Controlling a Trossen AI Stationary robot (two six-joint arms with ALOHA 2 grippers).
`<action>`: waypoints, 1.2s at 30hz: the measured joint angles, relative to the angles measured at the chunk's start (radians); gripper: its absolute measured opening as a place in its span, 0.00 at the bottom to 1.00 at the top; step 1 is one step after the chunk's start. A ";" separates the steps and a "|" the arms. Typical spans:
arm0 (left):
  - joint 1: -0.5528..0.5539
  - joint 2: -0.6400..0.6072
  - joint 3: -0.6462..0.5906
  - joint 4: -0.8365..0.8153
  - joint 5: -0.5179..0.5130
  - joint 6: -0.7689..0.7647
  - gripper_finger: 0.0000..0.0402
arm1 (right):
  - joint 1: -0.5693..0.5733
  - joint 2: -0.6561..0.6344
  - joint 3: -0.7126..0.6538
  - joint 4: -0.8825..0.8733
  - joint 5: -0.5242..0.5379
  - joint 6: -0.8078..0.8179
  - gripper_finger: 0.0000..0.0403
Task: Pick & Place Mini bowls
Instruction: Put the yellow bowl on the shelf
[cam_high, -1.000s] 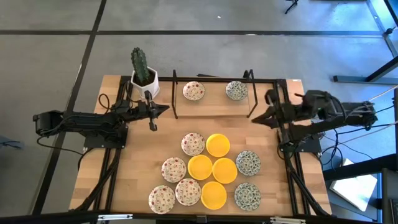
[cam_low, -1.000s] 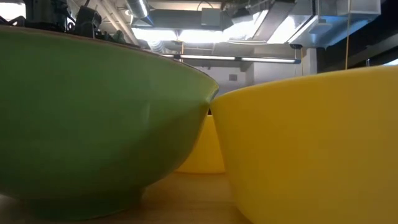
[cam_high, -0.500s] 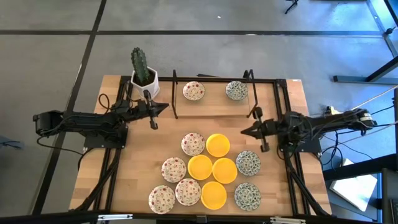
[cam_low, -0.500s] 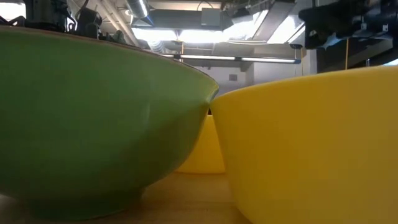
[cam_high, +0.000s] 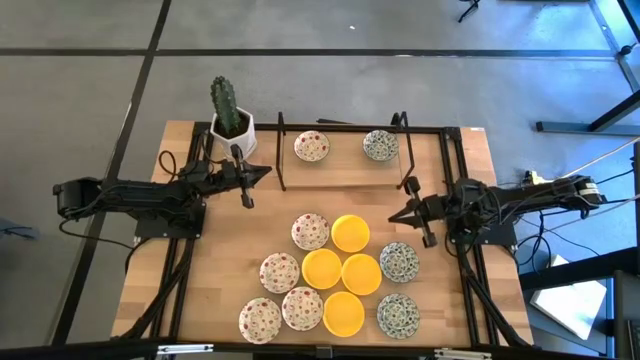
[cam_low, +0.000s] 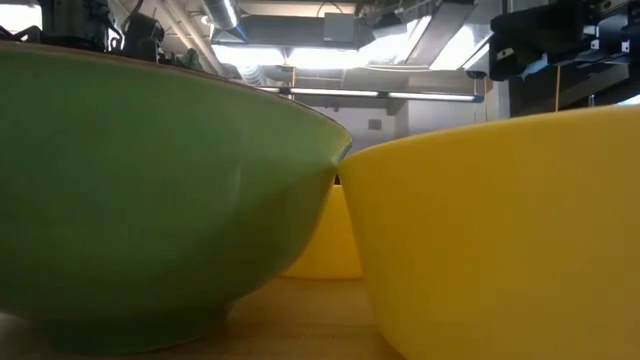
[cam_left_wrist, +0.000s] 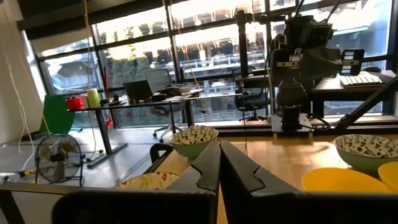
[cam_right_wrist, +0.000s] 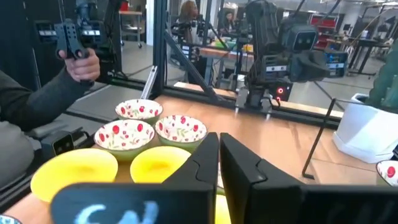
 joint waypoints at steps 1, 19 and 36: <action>0.000 0.000 0.000 0.000 0.000 0.000 0.01 | 0.000 0.001 0.000 0.000 0.000 -0.003 0.05; 0.000 0.000 0.000 -0.002 0.001 -0.001 0.02 | 0.000 0.007 0.000 -0.036 -0.001 -0.011 0.05; 0.000 0.000 0.000 -0.003 0.008 -0.018 0.02 | 0.000 0.007 0.000 -0.036 -0.001 -0.013 0.05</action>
